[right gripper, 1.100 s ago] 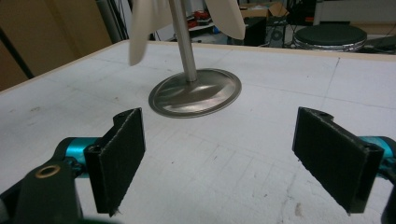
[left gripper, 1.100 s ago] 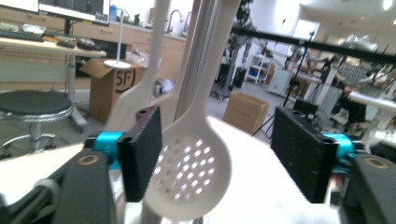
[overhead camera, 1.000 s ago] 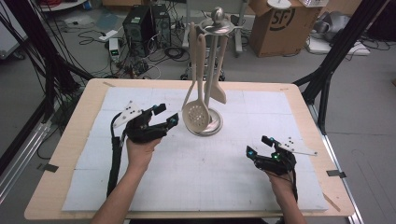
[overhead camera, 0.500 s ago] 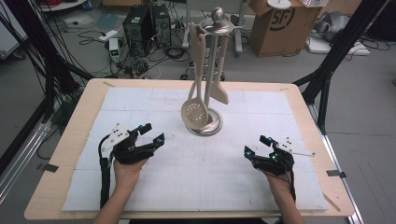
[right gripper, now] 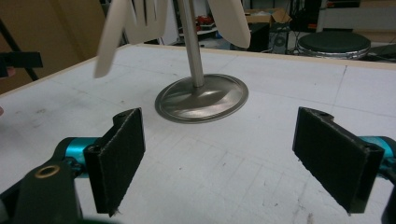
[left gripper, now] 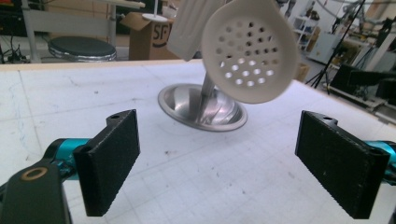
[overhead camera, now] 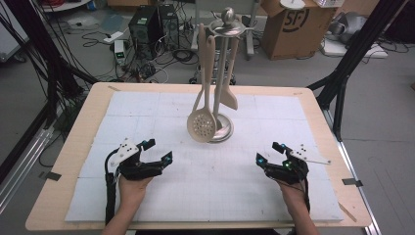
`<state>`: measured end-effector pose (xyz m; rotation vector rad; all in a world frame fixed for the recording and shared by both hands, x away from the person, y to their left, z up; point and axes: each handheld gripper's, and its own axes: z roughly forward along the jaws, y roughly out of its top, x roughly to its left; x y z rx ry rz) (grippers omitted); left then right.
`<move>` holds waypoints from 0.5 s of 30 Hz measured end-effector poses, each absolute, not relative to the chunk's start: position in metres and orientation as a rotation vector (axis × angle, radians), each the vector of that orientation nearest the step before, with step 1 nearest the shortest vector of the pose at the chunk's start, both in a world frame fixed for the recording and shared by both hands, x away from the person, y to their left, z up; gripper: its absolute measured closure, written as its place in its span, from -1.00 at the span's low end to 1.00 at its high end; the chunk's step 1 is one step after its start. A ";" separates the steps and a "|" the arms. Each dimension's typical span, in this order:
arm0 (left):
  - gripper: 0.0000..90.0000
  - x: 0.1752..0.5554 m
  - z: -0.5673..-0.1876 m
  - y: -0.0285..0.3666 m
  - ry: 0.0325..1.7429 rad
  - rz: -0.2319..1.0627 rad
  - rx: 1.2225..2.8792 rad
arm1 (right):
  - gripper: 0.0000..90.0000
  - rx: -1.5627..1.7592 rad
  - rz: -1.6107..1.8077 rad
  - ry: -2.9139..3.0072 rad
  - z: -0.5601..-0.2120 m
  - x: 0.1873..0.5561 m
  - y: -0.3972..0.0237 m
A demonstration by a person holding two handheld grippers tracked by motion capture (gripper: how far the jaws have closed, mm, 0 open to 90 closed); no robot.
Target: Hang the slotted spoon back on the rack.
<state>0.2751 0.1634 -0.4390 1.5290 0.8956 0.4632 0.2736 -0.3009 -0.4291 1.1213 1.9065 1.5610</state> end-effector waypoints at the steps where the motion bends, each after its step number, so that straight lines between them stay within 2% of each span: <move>1: -0.68 0.275 -0.441 0.163 0.891 0.478 1.538 | -0.64 1.119 1.562 1.907 -0.429 0.274 -0.301; 15: -0.69 0.280 -0.443 0.171 0.901 0.535 1.549 | -0.64 1.111 1.557 1.911 -0.430 0.274 -0.301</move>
